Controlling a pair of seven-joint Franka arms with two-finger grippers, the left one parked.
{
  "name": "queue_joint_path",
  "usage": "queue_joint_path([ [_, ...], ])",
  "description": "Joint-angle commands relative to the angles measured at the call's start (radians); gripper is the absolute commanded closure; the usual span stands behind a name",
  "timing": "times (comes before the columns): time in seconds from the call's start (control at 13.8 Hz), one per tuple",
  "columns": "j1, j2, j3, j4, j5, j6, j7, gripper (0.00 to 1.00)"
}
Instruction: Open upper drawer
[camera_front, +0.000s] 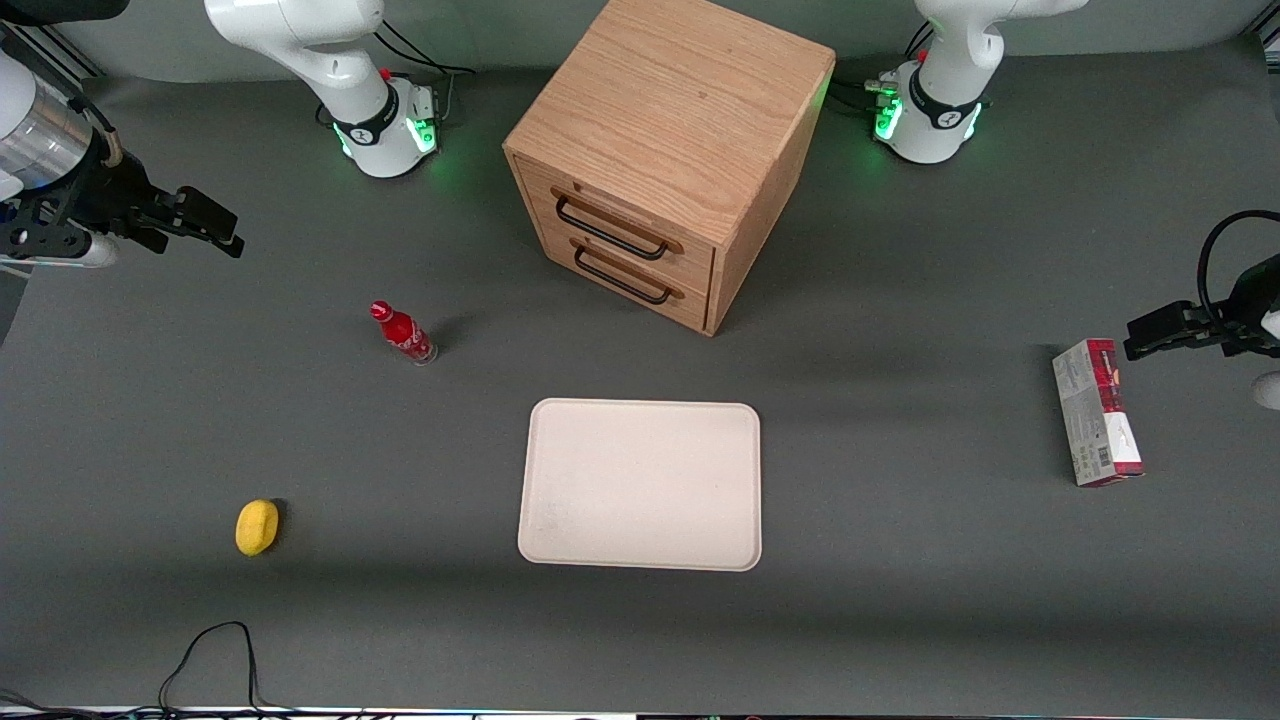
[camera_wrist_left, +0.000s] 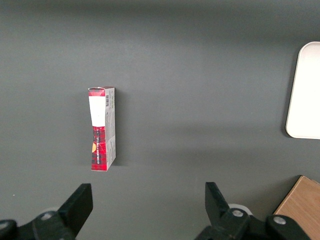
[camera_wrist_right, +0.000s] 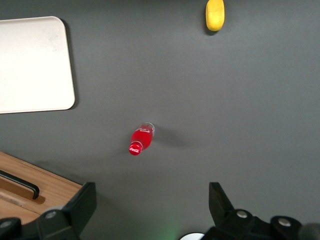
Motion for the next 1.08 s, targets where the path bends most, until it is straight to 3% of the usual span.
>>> queue_joint_path([
  [0.0, -0.005, 0.017, 0.009, 0.031, -0.022, -0.012, -0.006, 0.00],
  [0.22, -0.005, 0.060, 0.018, 0.071, -0.020, -0.012, -0.019, 0.00],
  [0.51, -0.002, 0.097, 0.140, 0.111, -0.006, -0.012, -0.019, 0.00],
  [0.65, -0.001, 0.103, 0.232, 0.113, 0.030, -0.010, -0.040, 0.00],
  [0.87, 0.018, 0.152, 0.378, 0.177, 0.050, -0.012, -0.248, 0.00],
  [1.01, 0.019, 0.207, 0.458, 0.238, 0.057, -0.012, -0.276, 0.00],
])
